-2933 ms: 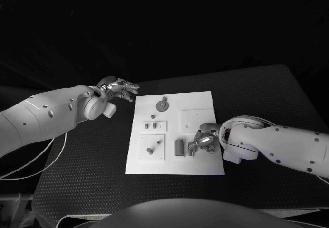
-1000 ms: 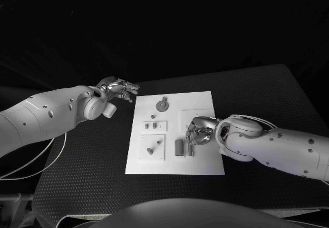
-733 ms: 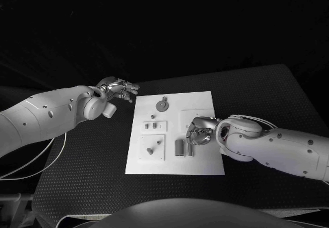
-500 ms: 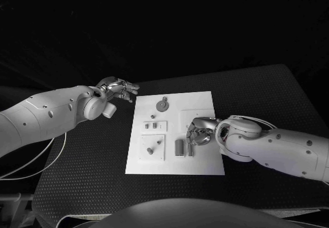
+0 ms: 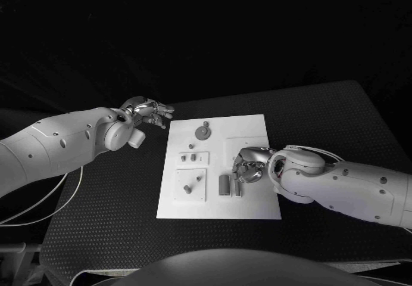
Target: Assemble the parts on the task board
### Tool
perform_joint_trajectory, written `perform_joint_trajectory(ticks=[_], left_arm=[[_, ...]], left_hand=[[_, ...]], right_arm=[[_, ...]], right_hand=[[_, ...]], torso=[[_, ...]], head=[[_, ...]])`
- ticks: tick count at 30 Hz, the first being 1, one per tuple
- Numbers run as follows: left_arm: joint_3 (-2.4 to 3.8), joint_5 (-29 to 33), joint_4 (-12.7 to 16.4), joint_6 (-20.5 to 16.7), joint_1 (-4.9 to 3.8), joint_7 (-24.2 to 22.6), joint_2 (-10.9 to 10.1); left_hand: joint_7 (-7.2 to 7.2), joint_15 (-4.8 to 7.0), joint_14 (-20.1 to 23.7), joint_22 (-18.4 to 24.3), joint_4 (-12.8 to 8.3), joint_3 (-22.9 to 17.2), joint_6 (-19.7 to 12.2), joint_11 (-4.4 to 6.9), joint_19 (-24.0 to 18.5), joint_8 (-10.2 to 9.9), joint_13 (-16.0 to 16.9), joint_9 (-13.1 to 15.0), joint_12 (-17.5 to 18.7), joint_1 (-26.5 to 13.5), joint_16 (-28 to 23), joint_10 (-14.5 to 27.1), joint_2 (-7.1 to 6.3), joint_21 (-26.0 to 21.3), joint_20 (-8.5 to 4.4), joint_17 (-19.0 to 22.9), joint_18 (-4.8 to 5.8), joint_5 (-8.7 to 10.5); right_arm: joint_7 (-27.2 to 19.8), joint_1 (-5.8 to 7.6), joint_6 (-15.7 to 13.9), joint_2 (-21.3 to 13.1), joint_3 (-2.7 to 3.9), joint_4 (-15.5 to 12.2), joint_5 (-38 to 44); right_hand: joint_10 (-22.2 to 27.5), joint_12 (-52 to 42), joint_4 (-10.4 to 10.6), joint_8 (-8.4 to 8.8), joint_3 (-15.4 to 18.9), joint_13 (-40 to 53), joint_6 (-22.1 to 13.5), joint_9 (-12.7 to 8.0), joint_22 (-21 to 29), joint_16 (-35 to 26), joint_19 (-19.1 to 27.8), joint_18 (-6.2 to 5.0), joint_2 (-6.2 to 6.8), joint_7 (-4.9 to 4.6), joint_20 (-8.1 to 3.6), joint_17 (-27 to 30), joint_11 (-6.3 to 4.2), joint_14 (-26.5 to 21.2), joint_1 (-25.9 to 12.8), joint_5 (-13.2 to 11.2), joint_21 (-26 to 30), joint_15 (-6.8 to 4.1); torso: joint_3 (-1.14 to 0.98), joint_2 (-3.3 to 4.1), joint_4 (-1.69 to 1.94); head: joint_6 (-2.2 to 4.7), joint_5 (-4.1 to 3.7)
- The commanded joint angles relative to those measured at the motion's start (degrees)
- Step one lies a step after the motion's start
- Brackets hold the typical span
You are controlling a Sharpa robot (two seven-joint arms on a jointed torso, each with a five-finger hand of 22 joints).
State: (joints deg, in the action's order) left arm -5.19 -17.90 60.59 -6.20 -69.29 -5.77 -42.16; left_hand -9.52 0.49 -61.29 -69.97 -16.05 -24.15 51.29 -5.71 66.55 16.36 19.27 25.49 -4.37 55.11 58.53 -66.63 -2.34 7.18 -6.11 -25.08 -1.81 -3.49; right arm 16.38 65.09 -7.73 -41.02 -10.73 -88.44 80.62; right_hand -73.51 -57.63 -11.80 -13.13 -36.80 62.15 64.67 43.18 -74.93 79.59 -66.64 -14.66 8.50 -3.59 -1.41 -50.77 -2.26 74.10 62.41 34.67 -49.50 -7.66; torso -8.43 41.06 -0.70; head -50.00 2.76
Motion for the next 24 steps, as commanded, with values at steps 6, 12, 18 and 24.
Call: perform_joint_trajectory(ticks=[6,12,18,24], left_arm=[[0.02,-0.21,0.1,0.87,-0.07,0.0,0.02],[0.02,-0.22,0.12,0.87,-0.07,0.02,0.01],[0.02,-0.22,0.09,0.91,-0.07,0.06,0.04],[0.02,-0.22,0.09,0.93,-0.07,0.07,0.06]], left_hand=[[-0.22,0.07,-0.44,-0.07,0.03,-0.33,-0.13,-0.08,0.42,0.27,0.08,-0.06,0.1,-0.49,-0.25,0.47,0.06,-0.38,-0.1,-0.07,-0.78,0.21],[-0.22,0.07,-0.44,-0.08,0.02,-0.33,-0.15,-0.08,0.43,0.27,0.08,-0.06,0.11,-0.49,-0.26,0.48,0.07,-0.39,-0.1,-0.07,-0.78,0.21],[-0.23,0.06,-0.44,-0.09,0.02,-0.34,-0.17,-0.09,0.43,0.26,0.08,-0.07,0.11,-0.49,-0.26,0.49,0.08,-0.4,-0.09,-0.08,-0.78,0.21],[-0.23,0.06,-0.44,-0.1,0.01,-0.35,-0.18,-0.09,0.43,0.26,0.08,-0.07,0.11,-0.49,-0.26,0.5,0.1,-0.41,-0.09,-0.09,-0.78,0.21]], right_arm=[[0.43,-0.43,-0.8,0.16,-0.07,-0.08,2.88],[0.56,-0.43,-1.07,0.13,-0.07,-0.13,3.32],[0.77,-0.47,-1.31,0.2,-0.07,-0.16,4.03],[0.69,-0.51,-0.79,0.27,-0.07,-0.31,4.01]], right_hand=[[-0.08,-0.21,1.5,-0.46,3.65,-0.06,-0.04,0.38,-0.88,-0.19,-0.32,-0.34,1.74,0.14,0.07,0.04,-0.52,0.09,-2.3,-0.43,0.22,-0.54],[0.02,-0.21,2.19,-0.52,5.59,-0.07,-0.14,0.47,-0.88,-0.18,-0.2,-0.34,2.18,0.28,0.05,0.04,-0.68,0.01,-3.23,-0.3,0.28,-0.66],[0.12,-0.2,2.62,-0.51,6.03,-0.06,-0.17,0.47,-0.85,-0.21,-0.16,-0.34,2.63,0.3,0.03,0.04,-0.7,-0.04,-3.43,-0.23,0.35,-0.74],[0.17,-0.25,3.55,-0.62,6.5,-0.01,0.03,0.51,-0.83,-0.19,-0.19,-0.34,3.08,0.38,-0.02,0.03,-0.78,-0.05,-3.78,-0.21,0.39,-0.82]], torso=[[0.02,0.01,0.03],[0.05,0.01,0.02],[0.03,0.01,0.03],[0.01,0.03,0.03]], head=[[0.0,0.01],[0.0,0.05],[0.0,0.03],[0.0,0.02]])
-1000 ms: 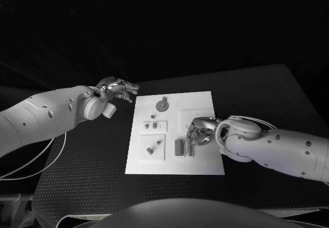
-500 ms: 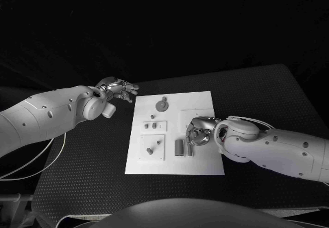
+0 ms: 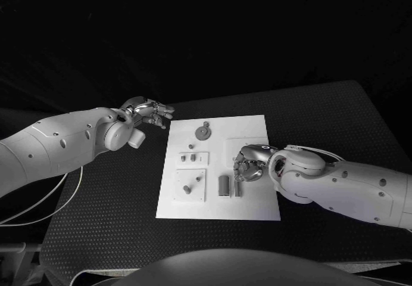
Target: Assemble the parts on the task board
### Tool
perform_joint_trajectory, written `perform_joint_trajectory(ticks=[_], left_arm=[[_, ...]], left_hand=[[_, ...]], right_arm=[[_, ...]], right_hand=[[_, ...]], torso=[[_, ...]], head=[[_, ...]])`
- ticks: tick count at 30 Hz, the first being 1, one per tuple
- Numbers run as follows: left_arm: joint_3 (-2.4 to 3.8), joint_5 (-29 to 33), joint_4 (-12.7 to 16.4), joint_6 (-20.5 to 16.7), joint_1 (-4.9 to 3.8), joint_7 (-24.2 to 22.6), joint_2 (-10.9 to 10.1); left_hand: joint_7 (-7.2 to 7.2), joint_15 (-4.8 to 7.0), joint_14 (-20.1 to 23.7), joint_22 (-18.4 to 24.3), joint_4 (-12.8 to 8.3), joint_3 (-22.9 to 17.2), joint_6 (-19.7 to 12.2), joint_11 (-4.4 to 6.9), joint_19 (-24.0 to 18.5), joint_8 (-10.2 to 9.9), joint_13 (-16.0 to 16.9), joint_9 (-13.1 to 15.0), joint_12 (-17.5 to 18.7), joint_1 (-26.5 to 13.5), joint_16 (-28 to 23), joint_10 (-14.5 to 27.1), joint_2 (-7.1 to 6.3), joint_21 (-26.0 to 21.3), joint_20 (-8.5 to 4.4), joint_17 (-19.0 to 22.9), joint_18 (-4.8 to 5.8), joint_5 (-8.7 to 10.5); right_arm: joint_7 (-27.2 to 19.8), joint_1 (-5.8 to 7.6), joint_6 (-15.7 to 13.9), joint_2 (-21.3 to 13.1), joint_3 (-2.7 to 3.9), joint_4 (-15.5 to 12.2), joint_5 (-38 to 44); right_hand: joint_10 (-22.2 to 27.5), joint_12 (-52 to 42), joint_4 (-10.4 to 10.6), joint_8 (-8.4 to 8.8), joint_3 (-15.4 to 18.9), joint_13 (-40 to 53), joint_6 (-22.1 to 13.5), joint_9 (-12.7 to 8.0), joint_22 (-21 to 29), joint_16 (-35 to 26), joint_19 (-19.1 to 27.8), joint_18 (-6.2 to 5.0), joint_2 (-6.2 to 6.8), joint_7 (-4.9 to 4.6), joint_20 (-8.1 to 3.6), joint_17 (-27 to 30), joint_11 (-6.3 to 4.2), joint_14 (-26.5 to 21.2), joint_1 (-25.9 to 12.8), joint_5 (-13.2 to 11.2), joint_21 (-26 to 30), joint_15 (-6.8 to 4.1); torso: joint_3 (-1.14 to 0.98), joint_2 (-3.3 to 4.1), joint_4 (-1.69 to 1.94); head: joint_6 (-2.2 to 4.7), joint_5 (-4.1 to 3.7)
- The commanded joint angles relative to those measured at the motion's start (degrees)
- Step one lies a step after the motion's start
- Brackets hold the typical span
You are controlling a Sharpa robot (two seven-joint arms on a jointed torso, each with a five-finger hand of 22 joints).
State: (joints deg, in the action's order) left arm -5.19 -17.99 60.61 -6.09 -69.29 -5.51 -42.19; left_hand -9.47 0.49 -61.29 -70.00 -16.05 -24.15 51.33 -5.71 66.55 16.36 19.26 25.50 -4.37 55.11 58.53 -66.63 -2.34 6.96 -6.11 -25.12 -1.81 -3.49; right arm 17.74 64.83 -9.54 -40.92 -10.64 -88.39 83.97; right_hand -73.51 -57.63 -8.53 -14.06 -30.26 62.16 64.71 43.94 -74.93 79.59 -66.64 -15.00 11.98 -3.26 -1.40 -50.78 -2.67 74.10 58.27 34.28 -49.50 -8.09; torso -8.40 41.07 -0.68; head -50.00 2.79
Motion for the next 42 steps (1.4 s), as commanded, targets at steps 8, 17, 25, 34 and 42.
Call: perform_joint_trajectory(ticks=[8,17,25,34,42], left_arm=[[0.02,-0.13,0.02,0.83,-0.07,-0.02,0.08],[0.02,-0.15,-0.01,0.85,-0.07,0.05,0.13],[0.01,-0.15,-0.01,0.83,-0.06,0.07,0.15],[0.0,-0.15,-0.03,0.83,-0.06,0.12,0.15],[0.0,-0.15,0.0,0.83,-0.06,0.14,0.11]], left_hand=[[-0.3,0.06,-0.43,-0.08,0.01,-0.35,-0.27,-0.09,0.44,0.25,0.1,-0.09,0.11,-0.49,-0.27,0.51,0.12,-0.21,-0.09,-0.06,-0.78,0.21],[-0.33,0.06,-0.43,-0.1,0.0,-0.36,-0.35,-0.1,0.44,0.22,0.09,-0.11,0.12,-0.5,-0.27,0.53,0.12,-0.23,-0.09,-0.07,-0.78,0.21],[-0.35,0.05,-0.43,-0.11,0.0,-0.36,-0.4,-0.11,0.45,0.2,0.09,-0.12,0.13,-0.52,-0.27,0.56,0.12,-0.24,-0.08,-0.08,-0.78,0.21],[-0.37,0.04,-0.44,-0.12,0.04,-0.36,-0.45,-0.12,0.46,0.19,0.08,-0.13,0.15,-0.57,-0.28,0.59,0.17,-0.25,-0.08,-0.09,-0.78,0.21],[-0.38,0.04,-0.44,-0.13,0.03,-0.36,-0.46,-0.12,0.46,0.19,0.08,-0.14,0.15,-0.58,-0.28,0.61,0.17,-0.26,-0.08,-0.09,-0.78,0.22]], right_arm=[[-0.51,-0.26,1.8,-0.24,-0.16,-0.7,-1.2],[-0.26,-0.26,2.16,-0.47,-0.16,-0.75,-2.1],[-0.32,-0.26,0.68,-0.84,-0.15,-0.77,-2.2],[-1.61,-0.25,-0.15,-1.7,-0.12,-1.08,-3.27],[-1.95,-0.25,-0.37,-2.22,-0.03,-1.26,-4.28]], right_hand=[[0.28,-0.26,1.14,0.3,0.85,0.01,-0.02,-0.22,-0.85,-0.2,-0.08,0.0,0.05,0.07,-0.05,0.04,-0.38,-0.13,-0.28,0.14,0.45,-0.45],[0.51,-0.18,1.51,0.43,1.66,0.01,-0.27,-0.25,-0.86,-0.26,0.12,0.0,0.15,0.0,-0.09,0.05,-0.33,-0.29,-0.64,0.17,0.54,-0.47],[1.52,-0.09,2.37,1.5,3.58,0.19,-2.23,-0.66,-0.85,-0.4,0.69,0.0,0.76,-0.63,0.0,-0.03,0.24,-0.96,-1.67,0.2,0.85,-0.2],[3.36,-0.5,3.85,3.95,5.72,0.82,-6.86,-1.73,-1.1,-0.25,1.31,0.0,0.64,-2.3,0.16,-0.44,1.81,-2.03,-3.29,21.37,0.63,1.21],[3.75,-0.6,4.53,4.3,8.51,0.69,-7.35,-2.36,-0.94,-0.39,1.9,0.0,0.57,-2.51,0.33,-0.45,1.99,-2.27,-2.26,15.73,0.85,1.38]], torso=[[-0.02,0.01,0.01],[-0.01,-0.01,0.0],[-0.02,-0.02,-0.01],[0.01,-0.01,-0.02],[-0.01,-0.01,-0.01]], head=[[0.0,0.05],[0.0,0.04],[0.0,0.13],[0.0,0.17],[0.0,0.2]])
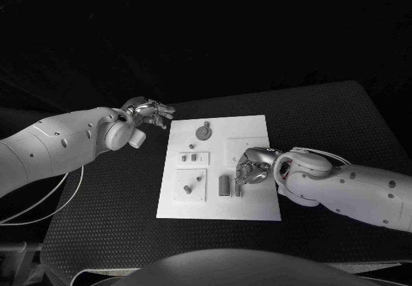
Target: Assemble the parts on the task board
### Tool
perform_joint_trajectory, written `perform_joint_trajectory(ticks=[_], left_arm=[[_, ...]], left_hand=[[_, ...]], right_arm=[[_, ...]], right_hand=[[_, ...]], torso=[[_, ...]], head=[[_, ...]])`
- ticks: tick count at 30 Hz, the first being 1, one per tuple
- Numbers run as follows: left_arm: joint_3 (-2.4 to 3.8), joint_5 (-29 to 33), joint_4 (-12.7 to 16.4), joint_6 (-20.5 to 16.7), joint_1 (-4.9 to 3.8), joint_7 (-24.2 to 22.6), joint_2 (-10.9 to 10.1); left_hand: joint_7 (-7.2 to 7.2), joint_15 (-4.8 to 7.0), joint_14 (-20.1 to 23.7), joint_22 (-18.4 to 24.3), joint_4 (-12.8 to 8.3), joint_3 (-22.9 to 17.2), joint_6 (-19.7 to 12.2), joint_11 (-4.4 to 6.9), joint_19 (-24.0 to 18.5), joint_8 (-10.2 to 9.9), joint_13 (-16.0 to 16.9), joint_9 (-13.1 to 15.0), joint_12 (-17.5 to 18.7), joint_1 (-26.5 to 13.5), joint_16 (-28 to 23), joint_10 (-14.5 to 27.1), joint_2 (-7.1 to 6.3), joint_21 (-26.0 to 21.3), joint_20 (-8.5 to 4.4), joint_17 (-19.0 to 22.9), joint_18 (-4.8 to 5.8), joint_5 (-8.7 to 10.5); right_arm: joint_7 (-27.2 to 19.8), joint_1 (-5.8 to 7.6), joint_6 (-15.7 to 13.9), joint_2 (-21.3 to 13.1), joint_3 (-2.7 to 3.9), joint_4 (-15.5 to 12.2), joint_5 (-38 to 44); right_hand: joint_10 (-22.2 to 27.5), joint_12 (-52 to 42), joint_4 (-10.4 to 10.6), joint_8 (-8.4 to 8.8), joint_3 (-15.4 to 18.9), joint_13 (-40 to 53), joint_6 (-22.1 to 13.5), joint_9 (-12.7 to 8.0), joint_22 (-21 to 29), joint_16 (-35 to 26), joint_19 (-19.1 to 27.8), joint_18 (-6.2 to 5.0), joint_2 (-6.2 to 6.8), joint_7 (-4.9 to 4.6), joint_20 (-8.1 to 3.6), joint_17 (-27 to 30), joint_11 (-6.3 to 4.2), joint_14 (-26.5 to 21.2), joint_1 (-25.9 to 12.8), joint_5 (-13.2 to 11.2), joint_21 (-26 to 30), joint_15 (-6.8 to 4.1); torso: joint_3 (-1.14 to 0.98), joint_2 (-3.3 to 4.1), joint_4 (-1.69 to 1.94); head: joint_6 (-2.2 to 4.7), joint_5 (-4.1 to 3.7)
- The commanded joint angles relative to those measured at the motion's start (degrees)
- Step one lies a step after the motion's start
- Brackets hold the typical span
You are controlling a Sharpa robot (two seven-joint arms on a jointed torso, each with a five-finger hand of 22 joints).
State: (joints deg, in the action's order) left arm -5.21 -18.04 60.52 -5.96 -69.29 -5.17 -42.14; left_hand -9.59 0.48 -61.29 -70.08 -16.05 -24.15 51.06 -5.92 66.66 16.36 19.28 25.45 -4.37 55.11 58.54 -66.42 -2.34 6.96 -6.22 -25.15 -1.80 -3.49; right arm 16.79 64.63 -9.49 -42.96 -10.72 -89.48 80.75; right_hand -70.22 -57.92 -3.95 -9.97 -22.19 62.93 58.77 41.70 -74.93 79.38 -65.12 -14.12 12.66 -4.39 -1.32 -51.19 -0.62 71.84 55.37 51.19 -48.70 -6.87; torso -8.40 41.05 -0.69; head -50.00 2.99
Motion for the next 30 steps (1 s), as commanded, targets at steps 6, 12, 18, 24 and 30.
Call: perform_joint_trajectory(ticks=[6,12,18,24,30], left_arm=[[0.01,-0.1,0.08,0.77,-0.06,-0.18,0.08],[0.01,-0.1,0.09,0.78,-0.06,-0.13,0.04],[0.01,-0.11,0.1,0.84,-0.06,-0.13,0.05],[0.01,-0.11,0.06,0.87,-0.06,-0.14,0.05],[0.01,-0.12,0.06,0.98,-0.06,-0.14,0.07]], left_hand=[[-0.26,0.04,-0.44,-0.07,0.03,-0.36,-0.2,0.09,0.35,0.19,0.06,-0.09,0.15,-0.58,-0.29,0.4,0.17,-0.27,0.03,-0.07,-0.79,0.22],[-0.26,0.04,-0.44,-0.07,0.02,-0.37,-0.21,0.09,0.35,0.2,0.06,-0.1,0.15,-0.58,-0.29,0.41,0.16,-0.28,0.03,-0.07,-0.8,0.22],[-0.27,0.04,-0.44,-0.08,0.01,-0.37,-0.22,0.09,0.35,0.2,0.06,-0.1,0.15,-0.58,-0.29,0.41,0.16,-0.29,0.03,-0.08,-0.8,0.22],[-0.27,0.04,-0.44,-0.09,0.01,-0.38,-0.22,0.09,0.35,0.2,0.06,-0.1,0.15,-0.57,-0.29,0.42,0.17,-0.29,0.03,-0.08,-0.8,0.22],[-0.27,0.03,-0.44,-0.1,0.0,-0.38,-0.22,0.09,0.36,0.21,0.07,-0.1,0.15,-0.58,-0.29,0.42,0.17,-0.3,0.04,-0.09,-0.8,0.22]], right_arm=[[-1.3,-0.05,0.25,-0.3,0.17,-0.22,-1.06],[-1.55,-0.05,1.67,-0.15,0.16,0.05,-1.06],[-1.73,-0.06,2.29,0.17,0.16,0.41,-1.05],[-1.75,-0.06,2.44,0.42,0.16,0.93,-0.73],[-1.79,-0.06,2.66,0.59,0.15,1.47,-0.26]], right_hand=[[0.55,-0.5,0.09,0.26,1.25,-0.2,-1.36,-0.59,-0.93,-0.13,0.53,-0.88,-0.39,-1.42,0.26,-0.11,-0.02,-0.04,1.93,-6.03,0.12,0.21],[0.66,-0.6,-0.62,0.14,2.06,-0.37,-1.09,-0.94,-0.92,-0.15,0.82,-0.88,-0.77,-1.35,0.34,-0.15,-0.07,-0.2,2.99,-11.3,0.25,0.17],[0.51,-1.44,-0.98,-1.47,-8.11,-0.52,-1.4,-0.09,-0.11,0.56,0.35,0.92,-1.12,-1.29,-2.13,-0.5,-0.12,-0.27,3.39,46.05,-1.8,0.07],[0.58,-1.32,-1.55,-1.85,-6.64,-0.63,-0.99,0.25,-0.27,0.38,0.95,0.72,-2.23,-1.05,-1.78,-0.35,-0.35,-0.33,4.43,46.07,-1.64,-0.07],[0.46,-1.32,-2.01,-2.13,-6.13,-0.71,-0.64,0.48,-0.39,0.4,1.1,0.48,-3.3,-0.91,-1.46,-0.31,-0.48,-0.28,5.2,46.08,-1.64,-0.17]], torso=[[-0.03,0.0,0.0],[-0.02,0.01,-0.01],[-0.02,0.02,-0.03],[-0.02,0.0,0.0],[-0.02,0.01,0.01]], head=[[0.0,0.02],[0.0,0.0],[0.0,-0.03],[0.0,-0.13],[0.0,-0.18]])
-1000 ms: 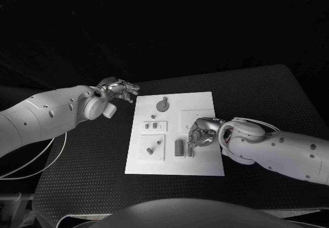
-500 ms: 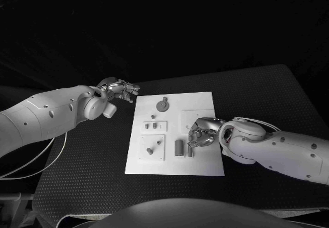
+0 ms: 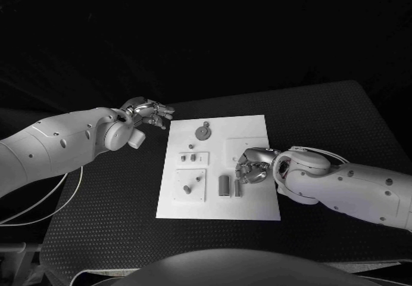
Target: Assemble the parts on the task board
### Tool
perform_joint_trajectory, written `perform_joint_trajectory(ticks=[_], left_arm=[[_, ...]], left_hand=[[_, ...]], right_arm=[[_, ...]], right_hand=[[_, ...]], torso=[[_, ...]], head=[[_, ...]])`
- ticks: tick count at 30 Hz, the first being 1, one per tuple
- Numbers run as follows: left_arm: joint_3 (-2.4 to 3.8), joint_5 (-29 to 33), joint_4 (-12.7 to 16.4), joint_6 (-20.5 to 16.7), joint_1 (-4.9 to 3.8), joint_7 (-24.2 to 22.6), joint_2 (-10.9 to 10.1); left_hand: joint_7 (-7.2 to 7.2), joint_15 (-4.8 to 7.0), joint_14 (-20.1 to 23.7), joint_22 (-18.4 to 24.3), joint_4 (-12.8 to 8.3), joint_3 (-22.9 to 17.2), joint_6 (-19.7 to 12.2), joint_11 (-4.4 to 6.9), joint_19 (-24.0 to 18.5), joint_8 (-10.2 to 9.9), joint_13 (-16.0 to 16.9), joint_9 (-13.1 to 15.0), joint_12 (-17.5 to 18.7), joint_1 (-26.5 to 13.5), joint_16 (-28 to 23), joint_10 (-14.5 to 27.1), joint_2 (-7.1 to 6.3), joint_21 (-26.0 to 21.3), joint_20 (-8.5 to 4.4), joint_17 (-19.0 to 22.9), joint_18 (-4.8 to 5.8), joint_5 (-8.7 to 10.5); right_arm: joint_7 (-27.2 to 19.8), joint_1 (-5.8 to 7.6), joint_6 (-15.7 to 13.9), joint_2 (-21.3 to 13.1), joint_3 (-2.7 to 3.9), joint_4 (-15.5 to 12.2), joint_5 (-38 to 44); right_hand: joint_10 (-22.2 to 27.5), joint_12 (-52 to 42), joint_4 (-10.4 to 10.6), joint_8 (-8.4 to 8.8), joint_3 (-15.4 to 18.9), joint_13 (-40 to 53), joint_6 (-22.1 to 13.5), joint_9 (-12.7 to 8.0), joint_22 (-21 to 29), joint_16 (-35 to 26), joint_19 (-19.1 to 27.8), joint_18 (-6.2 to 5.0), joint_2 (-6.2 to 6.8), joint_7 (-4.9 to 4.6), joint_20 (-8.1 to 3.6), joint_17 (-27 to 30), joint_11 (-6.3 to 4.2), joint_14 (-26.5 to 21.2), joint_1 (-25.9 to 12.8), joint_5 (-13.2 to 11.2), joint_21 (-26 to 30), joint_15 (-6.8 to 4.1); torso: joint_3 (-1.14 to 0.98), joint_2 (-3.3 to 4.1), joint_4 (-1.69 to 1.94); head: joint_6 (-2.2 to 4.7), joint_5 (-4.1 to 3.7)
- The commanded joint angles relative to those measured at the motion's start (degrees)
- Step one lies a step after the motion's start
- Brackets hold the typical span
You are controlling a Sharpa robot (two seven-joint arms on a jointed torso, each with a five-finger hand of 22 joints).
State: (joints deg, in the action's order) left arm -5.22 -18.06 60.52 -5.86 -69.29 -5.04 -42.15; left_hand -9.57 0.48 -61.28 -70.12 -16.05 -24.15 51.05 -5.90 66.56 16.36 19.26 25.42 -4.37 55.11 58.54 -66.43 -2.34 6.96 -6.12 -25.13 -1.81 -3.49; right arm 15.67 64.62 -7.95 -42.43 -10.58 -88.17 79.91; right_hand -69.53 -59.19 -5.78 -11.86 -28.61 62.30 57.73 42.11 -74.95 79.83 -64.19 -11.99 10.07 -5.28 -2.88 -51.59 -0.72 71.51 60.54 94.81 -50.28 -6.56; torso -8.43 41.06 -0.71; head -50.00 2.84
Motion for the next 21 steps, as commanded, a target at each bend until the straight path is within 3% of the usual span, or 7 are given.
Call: perform_joint_trajectory(ticks=[1,7,12,16,21], left_arm=[[0.02,-0.11,0.06,0.85,-0.06,-0.26,0.07],[0.02,-0.16,0.08,0.85,-0.06,-0.26,0.05],[0.02,-0.17,0.07,0.79,-0.06,-0.28,-0.01],[0.02,-0.17,0.07,0.81,-0.06,-0.28,-0.04],[0.02,-0.18,0.07,0.8,-0.06,-0.31,-0.04]], left_hand=[[-0.29,0.04,-0.44,-0.06,0.0,-0.38,-0.22,0.07,0.45,0.21,0.08,-0.07,0.15,-0.58,-0.29,0.43,0.18,-0.3,-0.06,-0.1,-0.8,0.22],[-0.29,0.03,-0.44,-0.07,0.0,-0.39,-0.22,0.07,0.45,0.22,0.08,-0.07,0.15,-0.57,-0.29,0.44,0.18,-0.31,-0.06,-0.11,-0.8,0.22],[-0.29,0.03,-0.44,-0.08,-0.01,-0.39,-0.22,0.07,0.45,0.23,0.08,-0.06,0.14,-0.57,-0.3,0.44,0.18,-0.32,-0.06,-0.11,-0.8,0.22],[-0.29,0.03,-0.44,-0.09,-0.02,-0.39,-0.22,0.07,0.46,0.23,0.09,-0.07,0.14,-0.56,-0.3,0.44,0.18,-0.32,-0.06,-0.12,-0.8,0.22],[-0.29,0.03,-0.44,-0.09,-0.03,-0.39,-0.22,0.07,0.46,0.24,0.09,-0.07,0.14,-0.56,-0.3,0.44,0.17,-0.33,-0.05,-0.12,-0.81,0.22]], right_arm=[[-0.74,-0.05,1.14,0.09,0.01,0.21,0.58],[-1.33,-0.05,0.42,0.13,0.01,-0.04,0.29],[-2.21,-0.05,-4.16,-0.41,0.02,0.15,-1.97],[-3.53,-0.04,-5.86,-0.85,0.03,0.11,-3.79],[-5.5,-0.02,-6.06,-1.59,0.17,-0.2,-4.94]], right_hand=[[-0.27,-0.05,-0.26,-0.28,0.32,-0.09,0.46,0.1,-0.38,-0.05,0.17,-1.68,-0.86,0.0,0.14,0.1,-0.4,0.05,0.16,2.46,-0.06,-0.49],[-0.31,-0.04,-0.42,-0.37,0.51,-0.12,0.58,0.18,-0.43,-0.03,0.22,-1.73,-0.9,0.03,0.3,0.11,-0.42,0.05,0.22,2.47,-0.07,-0.51],[-0.38,-0.01,0.19,-0.4,1.36,-0.19,0.59,0.25,-0.46,0.03,0.1,-1.84,0.1,0.02,0.62,0.12,-0.42,0.12,-1.17,2.47,-0.11,-0.53],[-0.13,0.23,0.49,0.04,1.15,-0.31,-0.2,0.11,-0.34,-0.16,0.14,-2.09,0.38,-0.08,0.71,0.2,-0.34,-0.03,-1.29,2.48,0.08,-0.55],[2.75,2.02,1.94,2.32,2.41,-0.99,-4.41,-0.8,0.0,-1.43,1.46,-2.11,1.74,-1.47,1.66,0.55,0.93,-1.86,-1.97,2.32,1.2,0.6]], torso=[[0.02,0.0,0.03],[0.01,0.0,0.01],[0.04,-0.01,0.05],[0.05,-0.01,0.03],[0.06,0.01,0.0]], head=[[0.0,-0.04],[0.0,0.02],[0.0,0.11],[0.0,0.13],[0.0,0.23]])
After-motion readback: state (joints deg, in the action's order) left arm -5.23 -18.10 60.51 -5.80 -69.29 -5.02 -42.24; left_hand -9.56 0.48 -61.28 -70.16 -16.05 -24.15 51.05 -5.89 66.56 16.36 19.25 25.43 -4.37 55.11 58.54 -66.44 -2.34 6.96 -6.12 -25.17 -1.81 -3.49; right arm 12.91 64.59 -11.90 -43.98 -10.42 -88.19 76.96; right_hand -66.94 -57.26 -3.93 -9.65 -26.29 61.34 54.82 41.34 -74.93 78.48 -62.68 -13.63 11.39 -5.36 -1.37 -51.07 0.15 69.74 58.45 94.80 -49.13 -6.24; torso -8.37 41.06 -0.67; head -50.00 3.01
